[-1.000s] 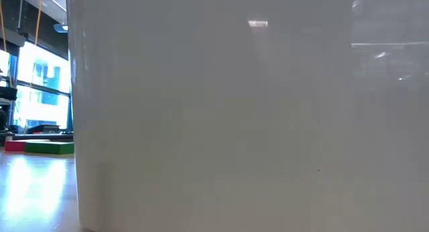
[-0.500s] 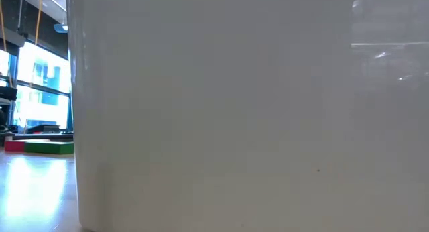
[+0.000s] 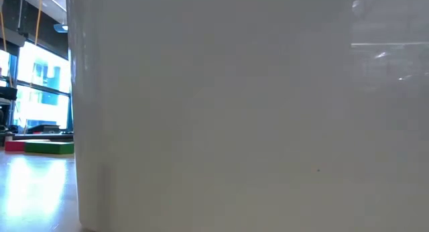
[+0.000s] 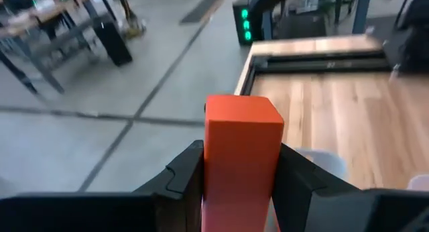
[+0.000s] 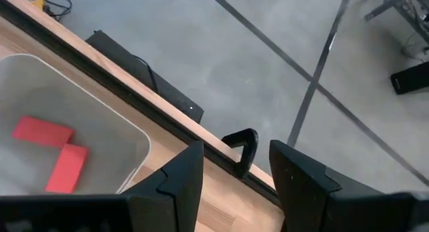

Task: Sort & place blocks by color
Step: Put the orange block into the gray bin

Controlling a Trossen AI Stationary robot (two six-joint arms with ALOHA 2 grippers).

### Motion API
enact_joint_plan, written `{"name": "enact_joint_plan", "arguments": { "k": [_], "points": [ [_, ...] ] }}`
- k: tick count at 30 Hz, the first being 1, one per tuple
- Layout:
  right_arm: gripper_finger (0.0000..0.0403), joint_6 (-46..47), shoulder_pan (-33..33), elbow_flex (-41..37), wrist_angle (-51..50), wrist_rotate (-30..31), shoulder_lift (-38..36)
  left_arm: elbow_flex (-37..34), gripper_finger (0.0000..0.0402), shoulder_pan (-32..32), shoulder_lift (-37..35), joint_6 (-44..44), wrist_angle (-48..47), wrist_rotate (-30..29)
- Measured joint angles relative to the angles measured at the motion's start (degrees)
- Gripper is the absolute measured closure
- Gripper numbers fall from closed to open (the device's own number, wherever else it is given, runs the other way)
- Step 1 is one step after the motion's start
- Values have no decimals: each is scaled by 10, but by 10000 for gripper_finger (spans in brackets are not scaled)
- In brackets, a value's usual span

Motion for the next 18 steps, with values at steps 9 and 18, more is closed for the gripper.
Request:
{"name": "enact_joint_plan", "arguments": {
  "k": [9,18],
  "points": [
    [243,-9,-12,0,0,-30,0,69,291,1,103,-11,-104,39],
    [243,-15,-12,0,1,-31,0,85,291,-4,165,-45,-158,45]
  ]
}}
